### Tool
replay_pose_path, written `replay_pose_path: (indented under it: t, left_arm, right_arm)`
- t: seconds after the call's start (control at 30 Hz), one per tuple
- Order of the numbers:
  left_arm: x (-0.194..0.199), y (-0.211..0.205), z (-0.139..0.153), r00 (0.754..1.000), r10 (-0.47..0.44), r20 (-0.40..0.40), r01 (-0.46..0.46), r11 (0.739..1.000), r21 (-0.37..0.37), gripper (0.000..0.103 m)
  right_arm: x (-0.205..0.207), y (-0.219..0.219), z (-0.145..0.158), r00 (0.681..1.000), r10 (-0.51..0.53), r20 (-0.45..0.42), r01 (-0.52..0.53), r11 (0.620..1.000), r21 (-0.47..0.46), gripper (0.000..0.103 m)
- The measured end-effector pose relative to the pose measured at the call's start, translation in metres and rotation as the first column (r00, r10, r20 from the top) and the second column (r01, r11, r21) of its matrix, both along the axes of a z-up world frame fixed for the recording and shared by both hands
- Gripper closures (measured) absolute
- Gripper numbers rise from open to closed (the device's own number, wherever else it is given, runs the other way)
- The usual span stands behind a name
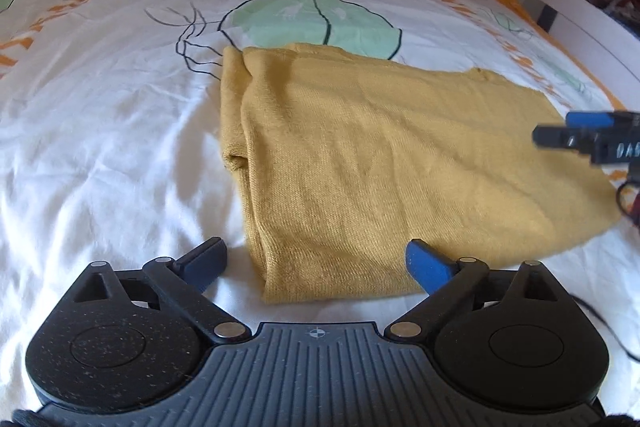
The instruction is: Fold small clothes
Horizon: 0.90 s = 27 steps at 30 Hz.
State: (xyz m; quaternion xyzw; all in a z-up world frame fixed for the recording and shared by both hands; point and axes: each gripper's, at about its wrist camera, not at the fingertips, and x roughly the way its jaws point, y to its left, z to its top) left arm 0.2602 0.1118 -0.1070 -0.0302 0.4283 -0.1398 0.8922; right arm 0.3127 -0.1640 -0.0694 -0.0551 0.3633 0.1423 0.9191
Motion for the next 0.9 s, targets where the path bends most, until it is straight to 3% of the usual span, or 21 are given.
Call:
replay_pose_path:
  t: [0.2,0.37,0.67,0.9]
  left_arm:
    - [0.008,0.003,0.000,0.998,0.046,-0.033,-0.046,0.999,-0.002,0.006]
    - [0.010,0.001,0.000,0.998,0.049,-0.048,-0.048,0.999,0.011,0.005]
    - [0.011,0.006,0.008,0.995,0.086,-0.046,-0.088,0.996,-0.026,0.005]
    - [0.009,0.018,0.022,0.984,0.177,0.014,-0.176,0.983,-0.056,0.005]
  right_arm:
    - [0.036,0.031,-0.019,0.999,0.015,-0.049,-0.022,0.990,-0.137,0.000]
    - [0.091,0.031,-0.024,0.994,-0.075,-0.079,0.062,0.986,-0.158,0.000]
    - [0.141,0.015,-0.038,0.960,-0.238,-0.148,0.230,0.971,-0.065,0.000]
    - [0.108,-0.016,-0.004,0.971,-0.222,-0.091,0.230,0.968,0.097,0.000]
